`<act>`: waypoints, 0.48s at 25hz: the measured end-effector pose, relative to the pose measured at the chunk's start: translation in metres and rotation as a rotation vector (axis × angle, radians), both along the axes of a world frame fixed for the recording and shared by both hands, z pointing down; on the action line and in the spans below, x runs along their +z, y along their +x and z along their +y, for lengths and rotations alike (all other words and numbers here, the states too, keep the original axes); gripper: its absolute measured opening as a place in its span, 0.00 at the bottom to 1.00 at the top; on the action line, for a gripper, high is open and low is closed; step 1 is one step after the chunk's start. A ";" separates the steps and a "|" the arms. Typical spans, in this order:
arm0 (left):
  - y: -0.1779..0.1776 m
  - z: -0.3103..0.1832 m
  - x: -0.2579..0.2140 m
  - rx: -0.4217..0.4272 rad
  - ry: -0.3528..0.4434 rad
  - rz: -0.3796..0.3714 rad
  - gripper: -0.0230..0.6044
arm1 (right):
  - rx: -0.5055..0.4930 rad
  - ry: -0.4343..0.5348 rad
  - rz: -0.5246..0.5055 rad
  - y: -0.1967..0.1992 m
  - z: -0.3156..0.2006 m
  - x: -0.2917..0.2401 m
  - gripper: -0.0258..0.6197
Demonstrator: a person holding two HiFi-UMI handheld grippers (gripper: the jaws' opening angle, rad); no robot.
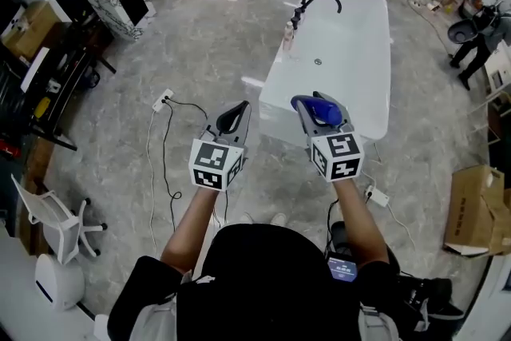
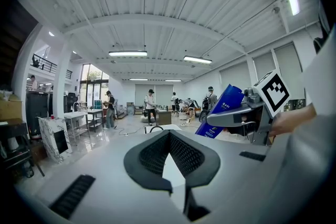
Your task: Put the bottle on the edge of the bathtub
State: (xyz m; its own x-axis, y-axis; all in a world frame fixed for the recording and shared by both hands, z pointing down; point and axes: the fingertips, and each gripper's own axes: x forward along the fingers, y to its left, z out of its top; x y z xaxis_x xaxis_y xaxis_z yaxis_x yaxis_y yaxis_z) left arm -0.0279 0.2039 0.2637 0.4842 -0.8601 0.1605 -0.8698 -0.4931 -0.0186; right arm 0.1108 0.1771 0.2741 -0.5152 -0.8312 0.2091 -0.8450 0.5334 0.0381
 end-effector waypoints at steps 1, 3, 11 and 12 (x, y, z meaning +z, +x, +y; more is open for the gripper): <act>0.006 -0.001 0.001 0.002 -0.001 0.002 0.05 | 0.002 -0.001 -0.002 0.006 0.000 0.001 0.30; 0.017 -0.003 0.003 0.008 -0.004 0.004 0.05 | 0.007 -0.005 -0.005 0.016 0.000 0.003 0.30; 0.062 -0.002 0.010 0.032 -0.024 0.008 0.05 | 0.000 -0.026 -0.003 0.051 0.007 0.013 0.30; 0.068 -0.002 0.012 0.036 -0.028 0.008 0.05 | -0.002 -0.027 -0.002 0.054 0.008 0.014 0.30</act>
State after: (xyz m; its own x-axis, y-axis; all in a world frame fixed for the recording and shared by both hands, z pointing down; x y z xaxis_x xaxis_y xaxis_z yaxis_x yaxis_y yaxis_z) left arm 0.0399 0.2017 0.2755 0.5162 -0.8374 0.1799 -0.8515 -0.5244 0.0024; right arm 0.1650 0.1848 0.2881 -0.5176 -0.8240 0.2302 -0.8438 0.5362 0.0219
